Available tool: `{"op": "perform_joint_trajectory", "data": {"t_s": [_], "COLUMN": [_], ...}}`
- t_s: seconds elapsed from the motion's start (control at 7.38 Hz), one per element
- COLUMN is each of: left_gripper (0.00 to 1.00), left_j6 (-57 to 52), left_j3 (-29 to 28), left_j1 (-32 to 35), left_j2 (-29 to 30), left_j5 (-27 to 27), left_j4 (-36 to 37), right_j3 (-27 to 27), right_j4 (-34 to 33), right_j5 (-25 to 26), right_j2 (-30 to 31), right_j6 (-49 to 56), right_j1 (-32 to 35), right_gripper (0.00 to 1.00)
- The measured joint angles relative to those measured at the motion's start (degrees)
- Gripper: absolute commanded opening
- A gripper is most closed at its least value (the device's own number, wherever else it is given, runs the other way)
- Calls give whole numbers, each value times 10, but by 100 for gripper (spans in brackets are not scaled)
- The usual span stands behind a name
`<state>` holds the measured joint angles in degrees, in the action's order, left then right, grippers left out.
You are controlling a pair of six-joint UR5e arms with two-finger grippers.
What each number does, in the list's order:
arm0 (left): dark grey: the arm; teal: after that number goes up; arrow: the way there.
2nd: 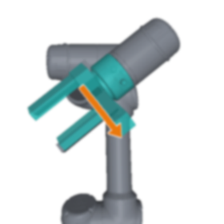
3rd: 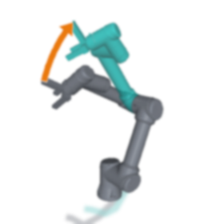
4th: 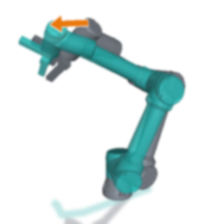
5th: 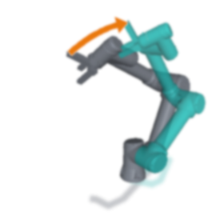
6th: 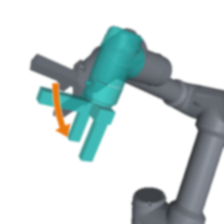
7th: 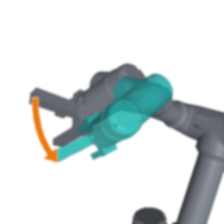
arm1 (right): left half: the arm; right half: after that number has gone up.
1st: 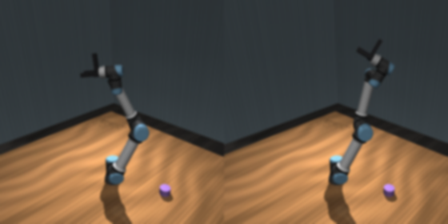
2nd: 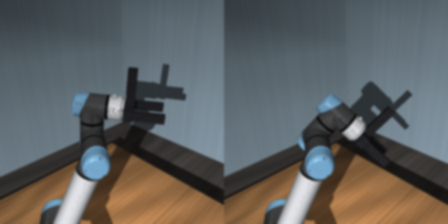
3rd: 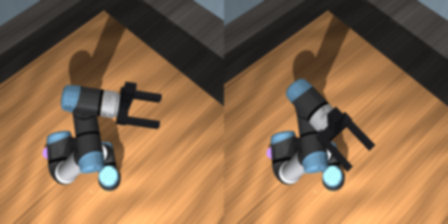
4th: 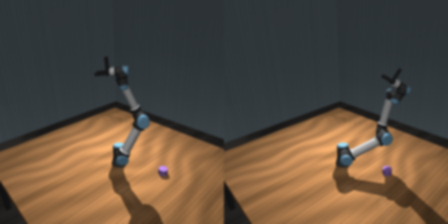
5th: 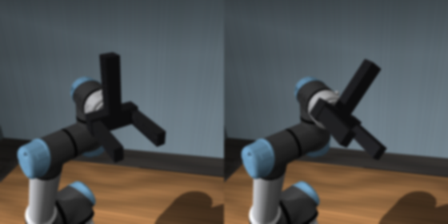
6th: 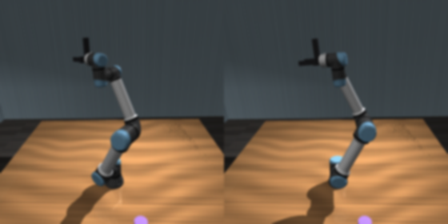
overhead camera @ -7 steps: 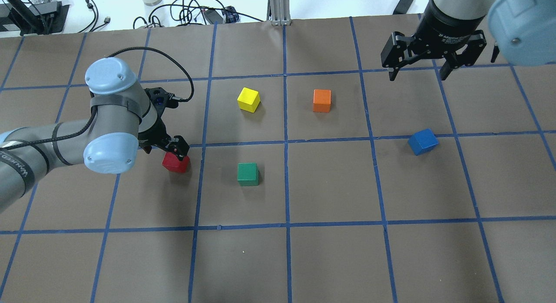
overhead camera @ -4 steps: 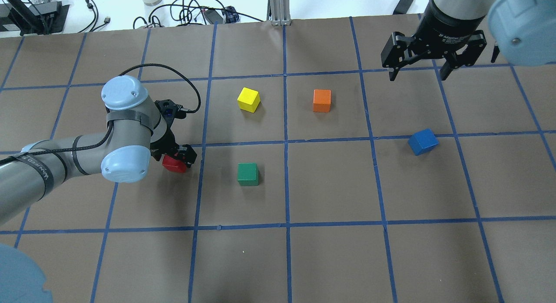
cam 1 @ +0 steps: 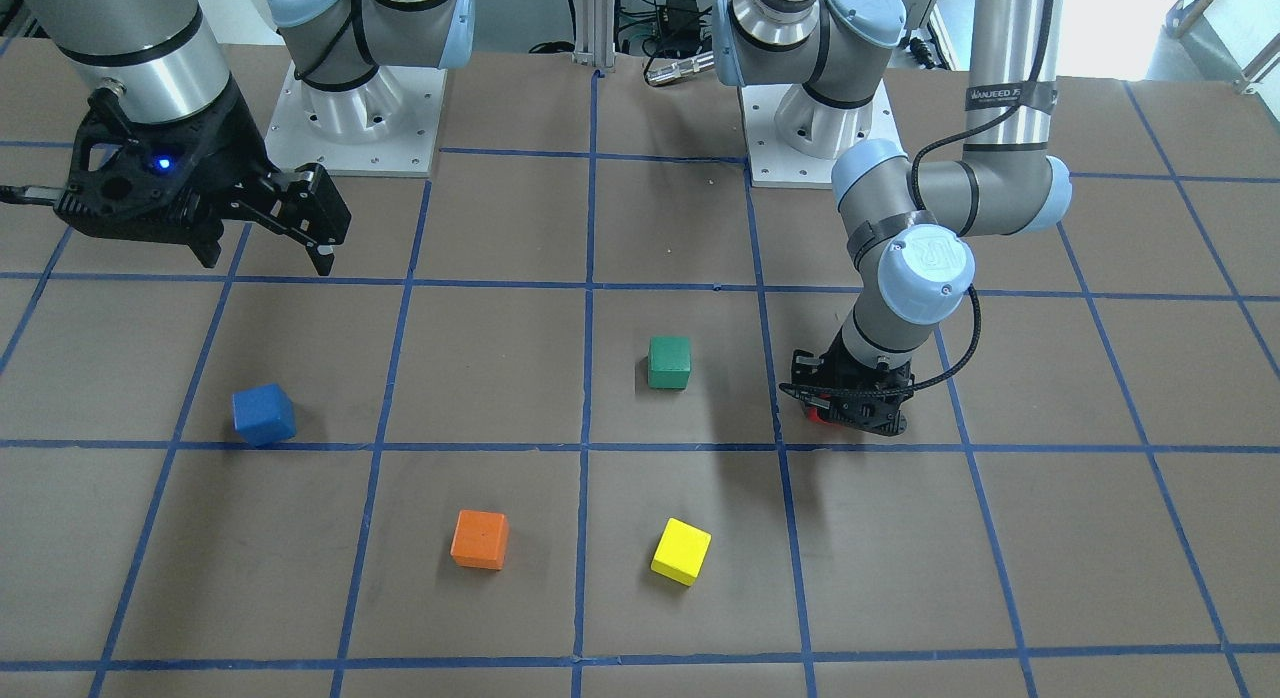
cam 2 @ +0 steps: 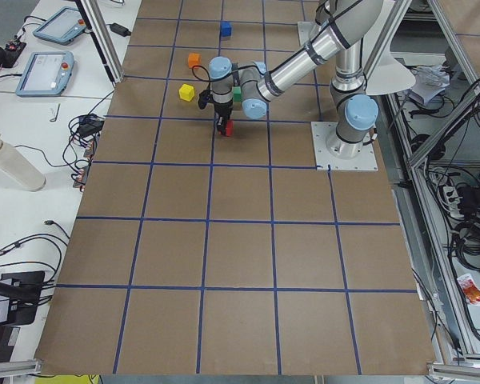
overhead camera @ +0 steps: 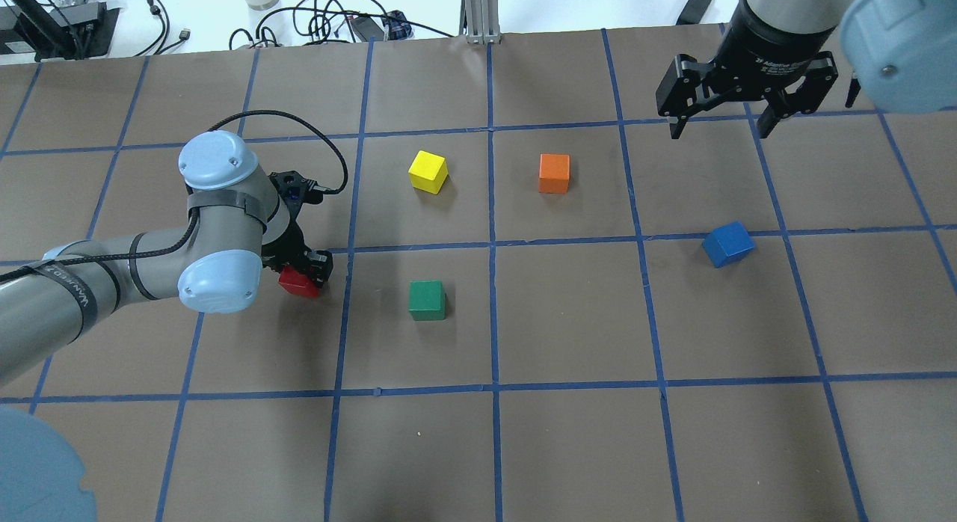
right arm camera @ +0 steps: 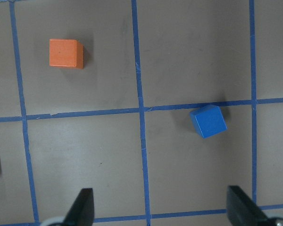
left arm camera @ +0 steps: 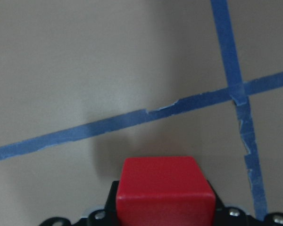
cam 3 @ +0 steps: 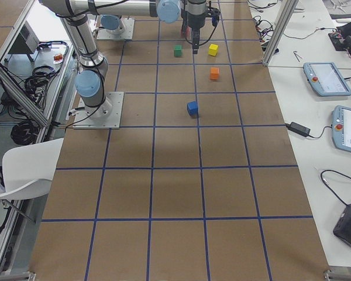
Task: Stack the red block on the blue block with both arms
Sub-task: 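Carry the red cube with the left gripper toward the table center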
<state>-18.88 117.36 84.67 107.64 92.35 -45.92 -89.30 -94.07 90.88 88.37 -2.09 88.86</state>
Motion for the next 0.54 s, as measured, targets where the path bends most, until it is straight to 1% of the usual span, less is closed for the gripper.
{"op": "perform_joint_trajectory", "data": {"t_s": [0.14,0.27,0.54], "left_gripper": [3,3,4], "left_j6": [36,89,211], "left_j3": [-27,-73,-190], "left_j1": [18,50,127], "left_j2": [2,10,50], "left_j5": [-4,-12,-42], "left_j4": [-13,-42,-103], "right_j3": [0,0,0], "right_j4": [0,1,1], "right_j5": [0,0,0], "right_j2": [-1,-1,-1], "right_j6": [0,1,1], "right_j1": [-1,-3,-15], "right_gripper": [100,100,100]}}
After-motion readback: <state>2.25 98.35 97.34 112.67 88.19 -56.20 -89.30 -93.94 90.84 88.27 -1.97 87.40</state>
